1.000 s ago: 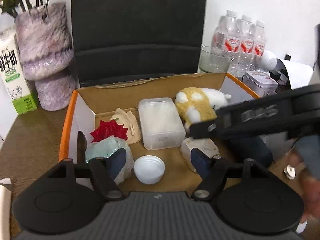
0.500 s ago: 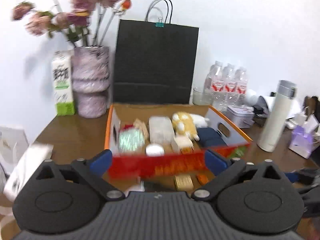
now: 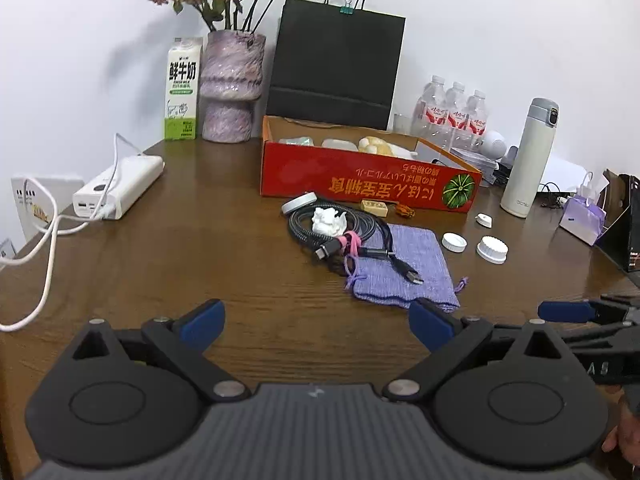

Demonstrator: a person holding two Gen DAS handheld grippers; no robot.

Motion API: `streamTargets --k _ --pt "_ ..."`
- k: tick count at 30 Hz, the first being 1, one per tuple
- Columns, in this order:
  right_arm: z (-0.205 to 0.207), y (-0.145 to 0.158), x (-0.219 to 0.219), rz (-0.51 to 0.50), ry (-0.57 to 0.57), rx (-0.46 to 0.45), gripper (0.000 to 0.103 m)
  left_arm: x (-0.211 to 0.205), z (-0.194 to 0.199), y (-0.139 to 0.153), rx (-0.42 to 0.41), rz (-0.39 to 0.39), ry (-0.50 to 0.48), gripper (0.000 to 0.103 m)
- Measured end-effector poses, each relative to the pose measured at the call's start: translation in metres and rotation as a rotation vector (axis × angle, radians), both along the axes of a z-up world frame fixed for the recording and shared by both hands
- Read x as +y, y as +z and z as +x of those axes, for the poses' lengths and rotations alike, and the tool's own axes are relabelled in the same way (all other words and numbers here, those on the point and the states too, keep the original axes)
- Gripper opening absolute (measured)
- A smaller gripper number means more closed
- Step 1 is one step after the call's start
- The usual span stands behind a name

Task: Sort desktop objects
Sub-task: 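Grasp the large ridged white cap with right tool while left tool carries small white cap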

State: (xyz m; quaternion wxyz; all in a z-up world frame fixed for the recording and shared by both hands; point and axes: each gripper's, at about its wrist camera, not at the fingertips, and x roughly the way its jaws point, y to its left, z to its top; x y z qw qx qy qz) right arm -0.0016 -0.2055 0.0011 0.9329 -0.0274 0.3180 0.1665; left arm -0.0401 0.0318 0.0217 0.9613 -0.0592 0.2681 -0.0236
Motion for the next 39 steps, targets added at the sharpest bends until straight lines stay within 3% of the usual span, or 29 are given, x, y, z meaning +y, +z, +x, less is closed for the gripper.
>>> streamTargets --k 4,7,13,17,19,21,23,29,32,35,37,39 --pt "-0.004 0.001 0.002 -0.016 -0.007 -0.011 0.077 0.008 0.012 0.008 -0.019 -0.015 0.019 0.101" --pt "0.004 0.007 0.001 -0.036 -0.018 -0.041 0.077 0.017 0.049 0.019 -0.028 -0.029 0.016 0.101" --pt "0.063 0.013 -0.016 -0.017 -0.104 -0.027 0.077 0.038 0.146 0.011 0.057 -0.193 0.084 0.097" --pt "0.102 0.007 -0.025 -0.019 -0.145 0.009 0.076 0.036 0.189 -0.003 0.108 -0.188 0.095 0.092" --pt "0.119 0.004 -0.027 -0.021 -0.153 0.029 0.071 0.036 0.203 -0.009 0.134 -0.209 0.099 0.079" --pt "0.131 -0.001 -0.028 -0.028 -0.149 0.054 0.05 0.034 0.213 -0.016 0.179 -0.217 0.085 0.041" --pt "0.135 -0.003 -0.026 -0.057 -0.145 0.039 0.038 0.035 0.211 -0.019 0.158 -0.221 0.088 0.04" --pt "0.128 -0.006 -0.028 -0.011 -0.136 0.001 0.037 0.042 0.189 -0.008 0.056 -0.295 0.114 0.04" --pt "0.122 0.002 -0.034 0.028 -0.144 -0.048 0.037 0.036 0.169 0.014 0.009 -0.244 0.148 0.04" --pt "0.104 0.012 -0.033 0.027 -0.153 -0.128 0.037 0.033 0.137 0.036 -0.06 -0.252 0.117 0.04" --pt "0.086 0.02 -0.026 0.028 -0.135 -0.172 0.037 0.033 0.118 0.042 -0.054 -0.296 0.086 0.04" --pt "0.066 0.026 -0.016 0.046 -0.114 -0.179 0.037 0.025 0.098 0.046 -0.037 -0.289 0.037 0.04"
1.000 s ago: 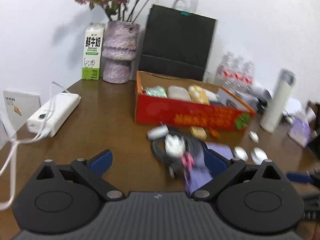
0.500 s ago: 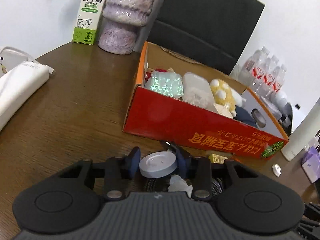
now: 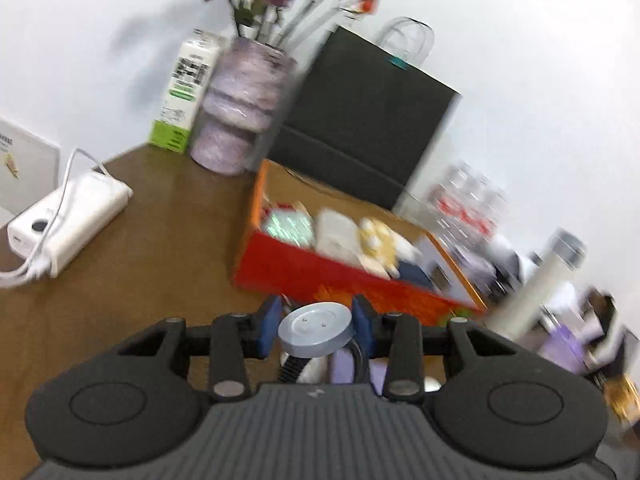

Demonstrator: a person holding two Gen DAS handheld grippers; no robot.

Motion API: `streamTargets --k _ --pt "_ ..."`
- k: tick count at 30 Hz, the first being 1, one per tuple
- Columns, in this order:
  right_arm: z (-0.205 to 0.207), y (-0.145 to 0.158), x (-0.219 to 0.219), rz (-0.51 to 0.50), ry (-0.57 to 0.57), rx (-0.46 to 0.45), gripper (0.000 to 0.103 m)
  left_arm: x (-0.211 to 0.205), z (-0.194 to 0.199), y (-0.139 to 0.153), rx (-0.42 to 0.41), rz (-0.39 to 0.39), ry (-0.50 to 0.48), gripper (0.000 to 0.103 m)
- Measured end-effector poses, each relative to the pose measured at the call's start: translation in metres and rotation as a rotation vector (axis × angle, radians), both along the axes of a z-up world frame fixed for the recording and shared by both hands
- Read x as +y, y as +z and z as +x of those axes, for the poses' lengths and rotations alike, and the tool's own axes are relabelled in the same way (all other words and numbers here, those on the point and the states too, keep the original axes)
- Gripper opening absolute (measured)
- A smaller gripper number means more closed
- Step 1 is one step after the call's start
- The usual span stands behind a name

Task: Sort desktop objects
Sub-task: 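Grasp the large ridged white cap with right tool while left tool carries small white cap, then carry both white caps over the red box and open both tools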

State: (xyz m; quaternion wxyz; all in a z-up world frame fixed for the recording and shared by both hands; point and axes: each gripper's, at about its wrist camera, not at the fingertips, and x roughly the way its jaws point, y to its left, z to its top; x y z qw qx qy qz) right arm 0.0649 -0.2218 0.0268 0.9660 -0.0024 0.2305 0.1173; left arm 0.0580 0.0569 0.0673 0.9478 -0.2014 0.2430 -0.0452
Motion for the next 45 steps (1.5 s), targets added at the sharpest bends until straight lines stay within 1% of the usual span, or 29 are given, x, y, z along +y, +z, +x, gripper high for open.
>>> streamTargets --k 2,4,5,6,7,8,9,10,11,13,15,18,20,22,24,26,29,31,33,35,37,39,42,43,45 --pt "-0.02 0.004 0.012 0.016 0.063 0.006 0.037 -0.013 -0.022 -0.002 -0.001 0.055 -0.057 0.04" --pt "-0.041 0.007 0.025 0.015 0.146 0.015 0.037 -0.028 -0.041 -0.015 0.032 0.125 -0.125 0.04" --pt "-0.048 0.006 0.031 0.028 0.185 0.037 0.037 -0.032 -0.047 -0.022 0.048 0.139 -0.152 0.04" --pt "-0.052 0.003 0.037 0.042 0.219 0.068 0.037 -0.033 -0.051 -0.031 0.072 0.129 -0.157 0.04" --pt "-0.053 0.0 0.044 0.051 0.235 0.096 0.037 -0.032 -0.055 -0.038 0.104 0.097 -0.146 0.04" --pt "-0.053 -0.005 0.053 0.042 0.25 0.13 0.037 -0.029 -0.058 -0.041 0.119 0.065 -0.149 0.04" --pt "-0.053 -0.012 0.063 0.01 0.258 0.149 0.035 -0.026 -0.063 -0.043 0.122 0.038 -0.156 0.04" --pt "-0.053 -0.017 0.07 -0.024 0.246 0.156 0.036 -0.022 -0.069 -0.041 0.113 0.027 -0.157 0.04" --pt "-0.054 -0.019 0.074 -0.041 0.232 0.144 0.036 -0.019 -0.074 -0.036 0.096 0.036 -0.152 0.04" --pt "-0.055 -0.017 0.079 -0.06 0.215 0.154 0.036 -0.011 -0.088 -0.025 0.044 0.067 -0.136 0.04" --pt "-0.056 -0.017 0.08 -0.068 0.208 0.155 0.036 -0.001 -0.098 -0.015 0.018 0.067 -0.122 0.04" --pt "-0.062 -0.013 0.081 -0.077 0.174 0.159 0.036 0.002 -0.112 -0.009 0.006 0.136 -0.087 0.04" --pt "-0.075 -0.003 0.075 -0.044 0.175 0.123 0.036 -0.001 -0.121 -0.007 -0.002 0.166 -0.085 0.04" --pt "-0.09 0.011 0.07 -0.057 0.175 0.065 0.036 -0.004 -0.124 -0.006 0.004 0.166 -0.093 0.04" --pt "-0.103 0.024 0.062 -0.076 0.149 0.017 0.036 -0.006 -0.124 -0.002 -0.006 0.17 -0.1 0.04" --pt "-0.107 0.038 0.049 -0.056 0.129 -0.001 0.036 -0.004 -0.119 0.009 -0.023 0.181 -0.106 0.04" --pt "-0.094 0.057 0.029 -0.038 0.074 -0.018 0.036 0.0 -0.091 0.037 -0.051 0.202 -0.135 0.04" --pt "-0.073 0.07 0.016 -0.005 0.039 -0.018 0.036 0.002 -0.057 0.059 -0.073 0.235 -0.144 0.04" --pt "-0.042 0.085 0.005 0.049 0.015 -0.007 0.036 0.001 -0.016 0.074 -0.069 0.254 -0.146 0.04" --pt "0.001 0.099 -0.006 0.112 0.023 0.012 0.036 0.0 0.031 0.081 -0.047 0.274 -0.143 0.04" --pt "0.048 0.106 -0.006 0.143 0.018 0.077 0.036 -0.005 0.079 0.08 -0.003 0.296 -0.146 0.04" --pt "0.098 0.107 -0.003 0.148 0.008 0.132 0.036 -0.011 0.12 0.072 0.038 0.304 -0.136 0.04" --pt "0.167 0.095 0.012 0.097 -0.009 0.215 0.036 -0.021 0.177 0.053 0.088 0.318 -0.146 0.04" --pt "0.188 0.088 0.018 0.072 -0.015 0.247 0.036 -0.026 0.198 0.044 0.13 0.322 -0.152 0.04" --pt "0.22 0.069 0.034 0.005 -0.014 0.3 0.036 -0.035 0.226 0.027 0.197 0.324 -0.154 0.04"
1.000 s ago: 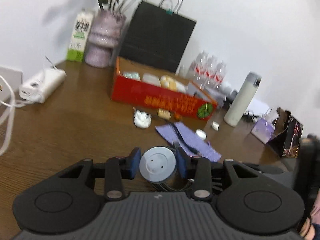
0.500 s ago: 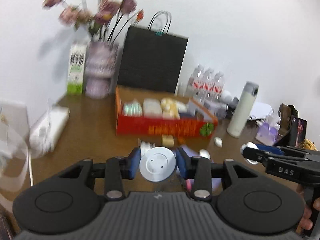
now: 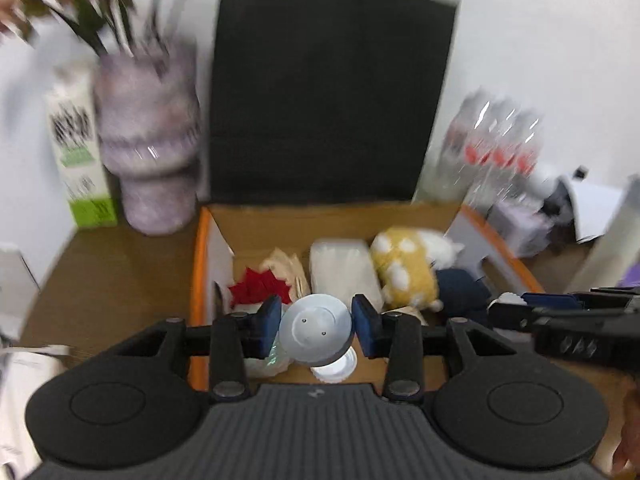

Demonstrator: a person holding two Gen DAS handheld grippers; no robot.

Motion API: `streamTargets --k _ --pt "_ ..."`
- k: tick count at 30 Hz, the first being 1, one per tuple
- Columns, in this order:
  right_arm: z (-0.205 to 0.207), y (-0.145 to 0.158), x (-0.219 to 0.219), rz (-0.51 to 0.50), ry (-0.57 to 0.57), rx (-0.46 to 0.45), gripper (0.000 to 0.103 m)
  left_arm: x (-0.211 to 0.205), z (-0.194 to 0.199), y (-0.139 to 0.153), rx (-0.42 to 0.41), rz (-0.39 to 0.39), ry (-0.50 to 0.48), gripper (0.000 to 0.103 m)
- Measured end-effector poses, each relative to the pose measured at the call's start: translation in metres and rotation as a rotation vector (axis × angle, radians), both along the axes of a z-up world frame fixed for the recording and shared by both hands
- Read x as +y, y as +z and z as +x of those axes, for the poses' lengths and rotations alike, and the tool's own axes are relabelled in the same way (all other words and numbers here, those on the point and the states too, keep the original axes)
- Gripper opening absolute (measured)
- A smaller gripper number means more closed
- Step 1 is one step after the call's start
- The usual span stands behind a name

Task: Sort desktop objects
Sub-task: 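Carry both white caps over the red box and open both tools, then move both tools back from the box to the cables on the table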

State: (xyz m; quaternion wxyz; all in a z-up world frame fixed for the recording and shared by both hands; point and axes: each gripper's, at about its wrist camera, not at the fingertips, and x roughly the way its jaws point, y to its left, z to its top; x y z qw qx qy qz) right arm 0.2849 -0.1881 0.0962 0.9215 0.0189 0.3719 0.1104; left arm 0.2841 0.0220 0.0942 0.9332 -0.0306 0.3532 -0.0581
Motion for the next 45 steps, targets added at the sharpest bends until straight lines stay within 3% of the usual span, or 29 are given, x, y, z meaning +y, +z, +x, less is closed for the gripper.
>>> streamTargets --k 4,7,8,10,11,12,20,25,27,31,36,39,42,45 --pt "0.043 -0.036 0.02 -0.103 0.022 0.07 0.036 -0.02 0.039 -0.026 0.053 0.096 -0.019 0.04" --pt "0.059 -0.052 0.026 -0.07 0.045 0.096 0.036 -0.024 0.051 -0.034 0.051 0.123 -0.041 0.043" --pt "0.06 -0.054 0.024 -0.009 0.081 0.095 0.037 -0.024 0.052 -0.034 0.04 0.126 -0.048 0.049" --pt "0.061 -0.056 0.019 0.069 0.115 0.1 0.054 -0.019 0.047 -0.035 0.001 0.137 -0.047 0.065" --pt "0.06 -0.057 0.017 0.067 0.11 0.088 0.067 -0.017 0.044 -0.033 -0.012 0.143 -0.043 0.073" --pt "0.059 -0.057 0.016 0.045 0.088 0.071 0.069 -0.015 0.042 -0.032 -0.02 0.147 -0.045 0.073" --pt "0.026 -0.035 0.001 0.027 0.063 0.028 0.066 -0.008 -0.003 0.015 -0.084 0.097 -0.025 0.076" --pt "-0.02 -0.006 -0.009 0.04 0.058 -0.027 0.068 -0.003 -0.063 0.039 -0.109 0.049 0.014 0.087" --pt "-0.049 0.001 -0.012 0.028 0.05 -0.063 0.07 -0.001 -0.095 0.04 -0.121 0.025 0.037 0.1" --pt "-0.113 -0.001 -0.019 0.028 0.026 -0.125 0.078 0.003 -0.168 0.026 -0.149 -0.038 0.087 0.103" --pt "-0.189 -0.027 -0.025 0.006 0.011 -0.159 0.085 -0.001 -0.253 -0.01 -0.166 -0.077 0.109 0.103" --pt "-0.223 -0.053 -0.031 0.038 0.011 -0.136 0.085 -0.005 -0.296 -0.04 -0.177 -0.007 0.112 0.103" --pt "-0.253 -0.074 -0.037 0.085 0.019 -0.107 0.085 -0.006 -0.326 -0.06 -0.224 0.023 0.06 0.103" --pt "-0.281 -0.087 -0.03 0.041 0.032 -0.131 0.086 -0.003 -0.342 -0.075 -0.247 -0.013 0.043 0.103"
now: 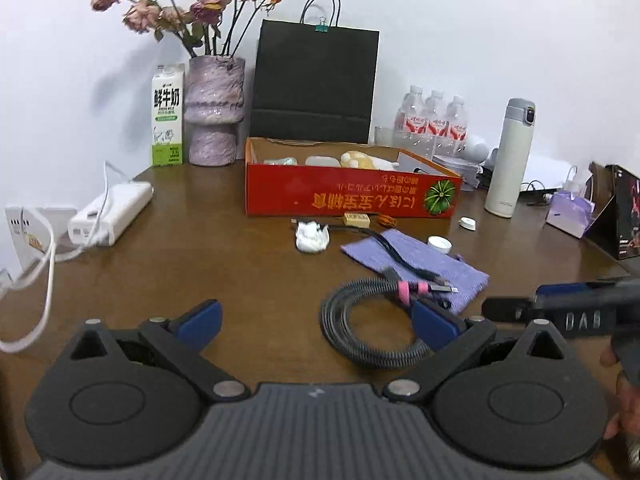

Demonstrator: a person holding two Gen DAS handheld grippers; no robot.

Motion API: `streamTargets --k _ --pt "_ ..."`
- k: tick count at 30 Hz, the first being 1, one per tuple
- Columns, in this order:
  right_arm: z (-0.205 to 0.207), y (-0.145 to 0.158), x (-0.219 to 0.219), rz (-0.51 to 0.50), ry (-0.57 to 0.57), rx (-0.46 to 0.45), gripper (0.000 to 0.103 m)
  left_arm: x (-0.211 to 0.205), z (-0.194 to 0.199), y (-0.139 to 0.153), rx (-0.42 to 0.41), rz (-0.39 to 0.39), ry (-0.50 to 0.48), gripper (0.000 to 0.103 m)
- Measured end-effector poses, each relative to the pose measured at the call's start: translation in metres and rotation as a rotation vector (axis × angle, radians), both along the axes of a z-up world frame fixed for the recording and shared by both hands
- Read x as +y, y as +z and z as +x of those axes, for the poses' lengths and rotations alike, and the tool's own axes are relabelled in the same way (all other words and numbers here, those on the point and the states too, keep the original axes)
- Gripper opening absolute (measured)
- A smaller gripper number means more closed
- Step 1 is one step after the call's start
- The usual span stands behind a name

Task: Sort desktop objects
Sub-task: 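Move both tools back from the box to the cables on the table, then grasp the black braided cable with left tool while right tool grasps thin black cable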

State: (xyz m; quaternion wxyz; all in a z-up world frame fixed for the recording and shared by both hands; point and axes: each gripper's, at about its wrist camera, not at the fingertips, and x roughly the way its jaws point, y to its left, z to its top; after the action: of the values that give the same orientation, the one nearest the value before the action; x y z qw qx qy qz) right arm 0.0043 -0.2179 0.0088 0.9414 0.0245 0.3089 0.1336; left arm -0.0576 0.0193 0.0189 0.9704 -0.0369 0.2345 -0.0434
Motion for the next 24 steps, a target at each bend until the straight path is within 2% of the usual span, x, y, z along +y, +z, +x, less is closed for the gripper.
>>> streamTargets --k 2,6,8,14,24 --pt "-0.011 -0.006 0.007 -0.038 0.032 -0.009 0.087 0.003 0.0 -0.005 0.042 -0.023 -0.015 0.103" --pt "-0.024 -0.009 0.015 -0.074 0.047 -0.031 0.089 0.004 0.0 -0.007 0.045 -0.031 0.002 0.103" --pt "-0.027 -0.01 0.014 -0.063 0.057 -0.039 0.089 0.0 0.005 -0.009 0.088 -0.01 0.002 0.103" --pt "-0.027 -0.011 0.002 0.03 0.061 -0.023 0.089 -0.005 0.006 -0.012 0.103 0.029 -0.024 0.103" --pt "-0.027 -0.012 0.004 0.036 0.074 -0.015 0.089 -0.003 0.014 -0.015 0.159 0.018 -0.012 0.103"
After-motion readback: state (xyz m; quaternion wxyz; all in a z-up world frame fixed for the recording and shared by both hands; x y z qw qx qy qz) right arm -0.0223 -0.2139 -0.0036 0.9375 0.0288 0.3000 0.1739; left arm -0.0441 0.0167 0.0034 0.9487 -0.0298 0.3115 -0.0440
